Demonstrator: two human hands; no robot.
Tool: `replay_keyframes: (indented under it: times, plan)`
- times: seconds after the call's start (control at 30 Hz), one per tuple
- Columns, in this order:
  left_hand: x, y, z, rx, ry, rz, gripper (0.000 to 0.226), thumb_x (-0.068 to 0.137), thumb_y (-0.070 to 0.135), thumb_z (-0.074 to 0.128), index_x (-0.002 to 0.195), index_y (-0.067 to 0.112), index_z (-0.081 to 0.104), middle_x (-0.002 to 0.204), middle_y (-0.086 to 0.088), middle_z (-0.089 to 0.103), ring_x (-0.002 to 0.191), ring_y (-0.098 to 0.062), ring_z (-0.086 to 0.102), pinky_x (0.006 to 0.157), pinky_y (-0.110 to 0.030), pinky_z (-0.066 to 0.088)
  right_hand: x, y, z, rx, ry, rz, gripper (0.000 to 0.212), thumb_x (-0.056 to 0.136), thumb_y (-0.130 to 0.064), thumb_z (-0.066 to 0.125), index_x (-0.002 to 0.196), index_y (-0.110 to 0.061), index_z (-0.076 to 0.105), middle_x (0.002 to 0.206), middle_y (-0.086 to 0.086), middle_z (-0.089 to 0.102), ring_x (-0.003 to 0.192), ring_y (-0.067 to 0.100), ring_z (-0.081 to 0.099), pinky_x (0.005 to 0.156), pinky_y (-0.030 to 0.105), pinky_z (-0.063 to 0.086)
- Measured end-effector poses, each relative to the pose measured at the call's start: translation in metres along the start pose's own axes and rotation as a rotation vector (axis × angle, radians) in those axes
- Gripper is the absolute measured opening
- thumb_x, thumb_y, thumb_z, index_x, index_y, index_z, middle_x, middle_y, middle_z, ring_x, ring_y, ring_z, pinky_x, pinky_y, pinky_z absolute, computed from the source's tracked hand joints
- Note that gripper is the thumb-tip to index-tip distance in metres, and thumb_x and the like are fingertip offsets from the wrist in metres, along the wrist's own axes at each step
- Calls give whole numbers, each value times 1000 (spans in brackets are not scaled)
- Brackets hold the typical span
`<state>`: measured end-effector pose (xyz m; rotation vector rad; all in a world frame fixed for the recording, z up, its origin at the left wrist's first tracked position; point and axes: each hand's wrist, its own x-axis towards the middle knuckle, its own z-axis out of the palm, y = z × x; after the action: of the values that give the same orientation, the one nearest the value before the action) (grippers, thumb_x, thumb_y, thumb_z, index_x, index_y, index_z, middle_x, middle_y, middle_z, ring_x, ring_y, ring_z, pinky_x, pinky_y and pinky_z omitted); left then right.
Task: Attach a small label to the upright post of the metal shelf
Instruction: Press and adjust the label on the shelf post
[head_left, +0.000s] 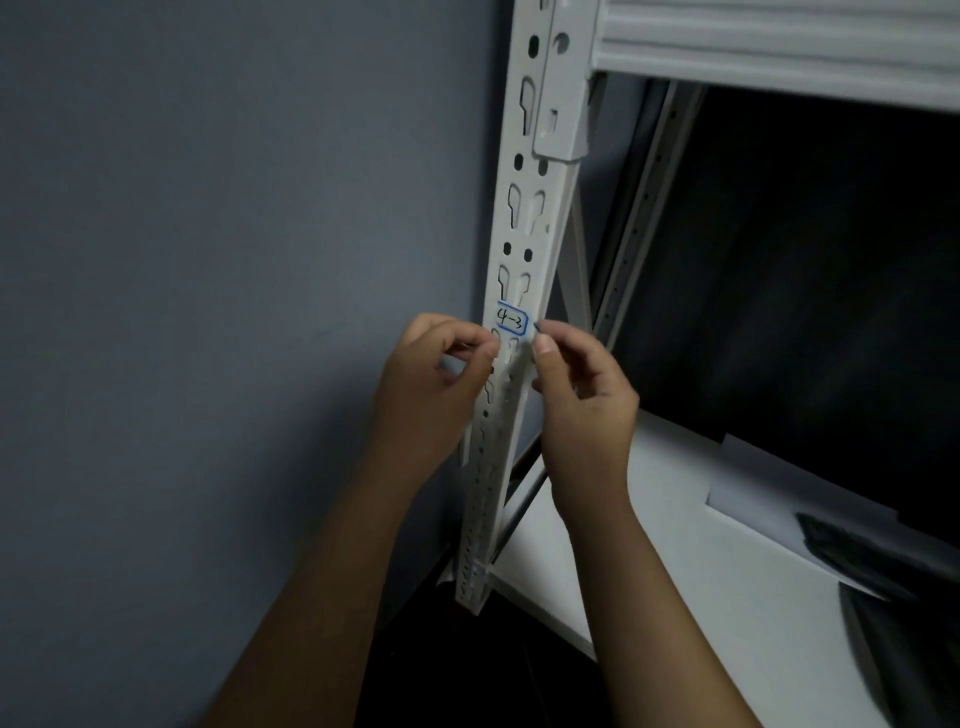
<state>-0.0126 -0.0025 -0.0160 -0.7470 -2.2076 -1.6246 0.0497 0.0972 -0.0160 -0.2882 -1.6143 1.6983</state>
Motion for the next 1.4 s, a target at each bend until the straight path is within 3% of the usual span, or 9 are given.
replay_keyframes:
  times: [0.07, 0.17, 0.47, 0.83, 1.0, 1.17, 1.4]
  plan:
    - [-2, 2, -3, -3, -30, -11, 6, 89, 23, 60, 84, 22, 63, 95, 11, 54, 83, 0, 56, 67, -18, 50, -2, -2, -2, 13, -37, 23, 13, 91, -9, 61, 102, -11, 68, 94, -3, 70, 91, 4, 66, 83, 24, 56]
    - [-4, 3, -5, -4, -41, -5, 7, 90, 23, 59, 87, 19, 64, 97, 7, 55, 85, -2, 57, 68, -17, 49, -5, -3, -3, 2, -86, 39, 14, 88, -8, 63, 97, -17, 70, 92, -2, 70, 88, 3, 65, 79, 18, 54]
    - [-5, 5, -7, -45, -42, 12, 8, 91, 20, 58, 87, 15, 64, 94, 11, 54, 86, 0, 57, 64, -9, 47, -7, -4, 2, 4, -89, -4, 13, 84, -1, 68, 90, -12, 71, 84, -2, 71, 78, 2, 66, 75, 14, 52]
    - [-5, 8, -8, -20, 13, 21, 5, 89, 20, 62, 85, 20, 65, 92, 12, 54, 82, 8, 56, 61, -6, 43, -9, 1, 7, -66, -93, 21, 17, 91, -10, 60, 82, -22, 69, 84, -13, 69, 89, -6, 63, 78, 13, 52]
    - [-6, 10, -8, -59, 4, 22, 12, 88, 18, 63, 90, 8, 70, 94, 10, 56, 83, 12, 56, 60, -4, 43, -9, 3, 8, -20, -62, 63, 13, 91, -11, 60, 85, -14, 71, 89, -6, 72, 96, 2, 64, 80, 14, 52]
    - [-7, 8, -6, -41, 1, 9, 14, 87, 21, 64, 90, 8, 70, 94, 7, 58, 84, 8, 57, 62, -6, 43, -9, 1, 9, -1, -56, 58, 13, 91, -7, 60, 86, -7, 72, 89, -5, 72, 90, -6, 63, 73, 9, 49]
    - [-6, 6, -4, -12, 6, 23, 9, 88, 19, 62, 86, 11, 66, 93, 10, 55, 83, 10, 55, 60, -4, 42, -12, -2, 9, 17, -51, 11, 19, 89, -3, 61, 79, -17, 68, 83, -12, 69, 88, -8, 63, 70, 7, 48]
